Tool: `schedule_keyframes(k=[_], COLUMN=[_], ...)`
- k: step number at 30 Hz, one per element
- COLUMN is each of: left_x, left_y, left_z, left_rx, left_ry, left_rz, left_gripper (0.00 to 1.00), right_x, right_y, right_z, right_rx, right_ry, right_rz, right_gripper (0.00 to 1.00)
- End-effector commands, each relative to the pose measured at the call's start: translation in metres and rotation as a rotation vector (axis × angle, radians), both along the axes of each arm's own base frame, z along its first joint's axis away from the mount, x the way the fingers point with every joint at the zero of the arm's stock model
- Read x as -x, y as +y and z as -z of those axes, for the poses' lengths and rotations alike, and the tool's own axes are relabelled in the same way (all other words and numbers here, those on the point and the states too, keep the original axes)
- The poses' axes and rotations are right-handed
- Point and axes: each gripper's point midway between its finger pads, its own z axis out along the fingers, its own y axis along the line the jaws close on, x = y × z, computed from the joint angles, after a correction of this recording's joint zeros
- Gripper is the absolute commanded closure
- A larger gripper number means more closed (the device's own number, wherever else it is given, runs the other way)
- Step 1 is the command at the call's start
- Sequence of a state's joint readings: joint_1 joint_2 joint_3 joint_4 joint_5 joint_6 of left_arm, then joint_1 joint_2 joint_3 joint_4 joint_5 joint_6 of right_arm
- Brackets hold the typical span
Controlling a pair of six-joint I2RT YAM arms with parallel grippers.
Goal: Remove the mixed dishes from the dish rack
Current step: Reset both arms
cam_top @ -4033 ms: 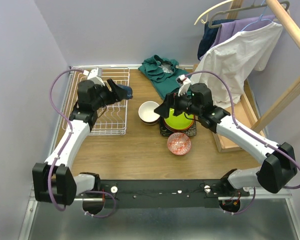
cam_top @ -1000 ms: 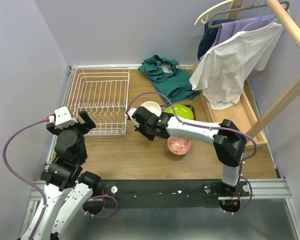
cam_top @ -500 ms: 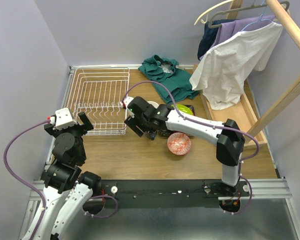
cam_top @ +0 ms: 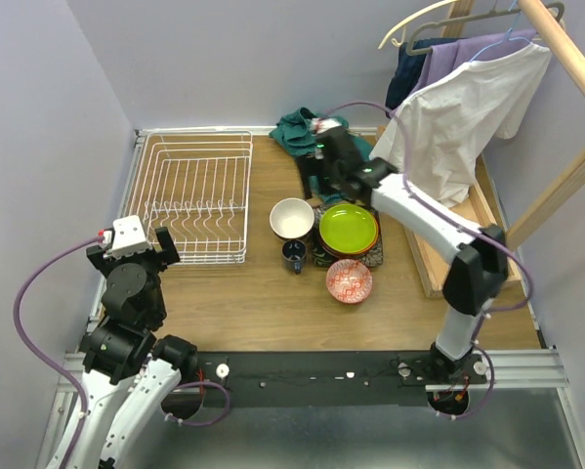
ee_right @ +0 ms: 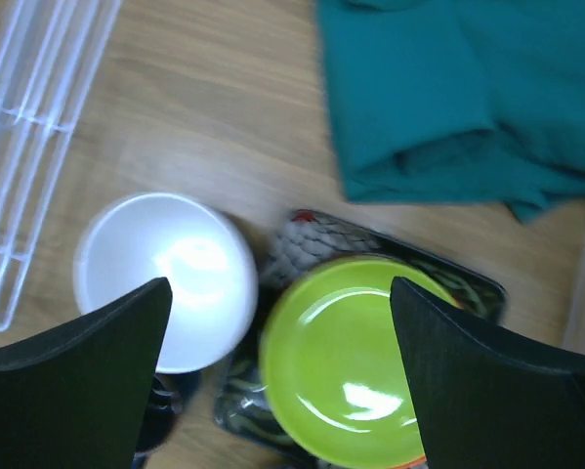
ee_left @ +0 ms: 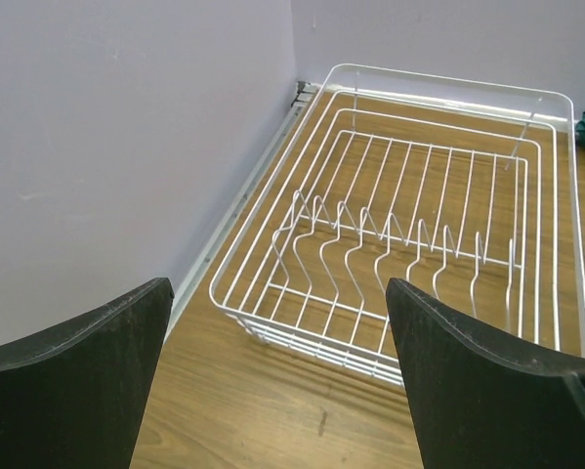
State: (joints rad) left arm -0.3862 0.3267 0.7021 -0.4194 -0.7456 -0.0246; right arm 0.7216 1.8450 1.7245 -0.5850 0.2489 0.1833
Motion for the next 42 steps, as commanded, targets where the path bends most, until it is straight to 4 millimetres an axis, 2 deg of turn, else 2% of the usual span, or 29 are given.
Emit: schedule_keyframes(k=[1,2,4,5,6,7,8,9,10,12,13,15,16,18,19,27,34,42], left_x=[0.025,0.028,0.029,0.032,0.035,0.037,0.040,0.045,0.046,0.053,0.056,0.065,0.068,0.077,0.080,0.112,0.124,0.131], left_y=[0.007,0.007,0.002,0.002,0.003,0.003,0.005,0.006,0.002,0.001,0.002,-0.001,-0.001,-0.001,-0.002,-0.003,0.000,0.003], left_z=[-0.008,-0.015,-0.016,-0.026,-0.022,-0.024,-0.034,-0.030,-0.031,-0.032,-0.033,-0.034,-0.036,-0.035,-0.035,-0.028,-0.017,-0.013], left_rx=[0.120,0.132,0.137,0.141,0.128,0.141,0.164,0.166,0.176,0.181,0.194,0.212,0.221,0.240,0.244,0.395,0.472,0.518], left_ry=[-0.019,-0.033,-0.012,-0.019,0.021,0.035,0.029,0.058,0.063,0.073,0.072,0.065,0.054,0.042,0.038,-0.052,-0.074,-0.100], left_rz=[-0.017,-0.010,0.020,0.031,0.030,0.025,0.013,0.009,0.039,0.059,0.059,0.093,0.100,0.120,0.134,0.192,0.178,0.166], left_gripper=[0.01,0.01,0.01,0.01,0.01,0.01,0.01,0.01,0.01,0.01,0.01,0.01,0.01,0.01,0.01,0.01,0.01,0.01], right_x=[0.006,0.022,0.033,0.047,0.061,0.069,0.078,0.092,0.101,0.121,0.128,0.140,0.150,0.161,0.170,0.206,0.227,0.238], right_y=[-0.093,-0.115,-0.155,-0.170,-0.181,-0.190,-0.195,-0.202,-0.208,-0.218,-0.224,-0.231,-0.237,-0.244,-0.248,-0.266,-0.284,-0.295], right_z=[-0.034,-0.040,-0.043,-0.064,-0.051,-0.053,-0.051,-0.069,-0.054,-0.064,-0.058,-0.059,-0.069,-0.071,-0.081,-0.108,-0.123,-0.127], right_rx=[-0.212,-0.227,-0.225,-0.260,-0.245,-0.257,-0.264,-0.310,-0.301,-0.342,-0.340,-0.356,-0.388,-0.402,-0.430,-0.512,-0.580,-0.629], right_ry=[-0.009,-0.028,-0.073,-0.132,-0.125,-0.144,-0.151,-0.205,-0.190,-0.229,-0.232,-0.248,-0.289,-0.311,-0.349,-0.481,-0.575,-0.618], right_rz=[0.251,0.286,0.393,0.419,0.444,0.469,0.474,0.469,0.485,0.490,0.503,0.511,0.514,0.516,0.512,0.475,0.509,0.546], right_gripper=[0.00,0.00,0.00,0.00,0.00,0.00,0.00,0.00,0.00,0.00,0.00,0.00,0.00,0.00,0.00,0.00,0.00,0.00])
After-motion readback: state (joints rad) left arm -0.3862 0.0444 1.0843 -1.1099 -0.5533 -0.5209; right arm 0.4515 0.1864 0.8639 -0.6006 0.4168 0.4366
